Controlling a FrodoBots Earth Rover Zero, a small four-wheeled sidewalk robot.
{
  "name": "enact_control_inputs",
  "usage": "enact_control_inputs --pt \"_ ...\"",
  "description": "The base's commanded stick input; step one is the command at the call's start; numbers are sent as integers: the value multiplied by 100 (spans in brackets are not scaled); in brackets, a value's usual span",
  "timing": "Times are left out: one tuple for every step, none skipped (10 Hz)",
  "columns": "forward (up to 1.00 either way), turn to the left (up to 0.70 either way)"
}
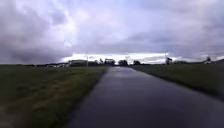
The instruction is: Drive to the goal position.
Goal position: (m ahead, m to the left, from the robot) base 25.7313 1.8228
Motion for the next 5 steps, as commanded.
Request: enact_control_inputs --pt "70 -16" --pt "70 -24" --pt "70 -27" --pt "70 -23" --pt "70 -5"
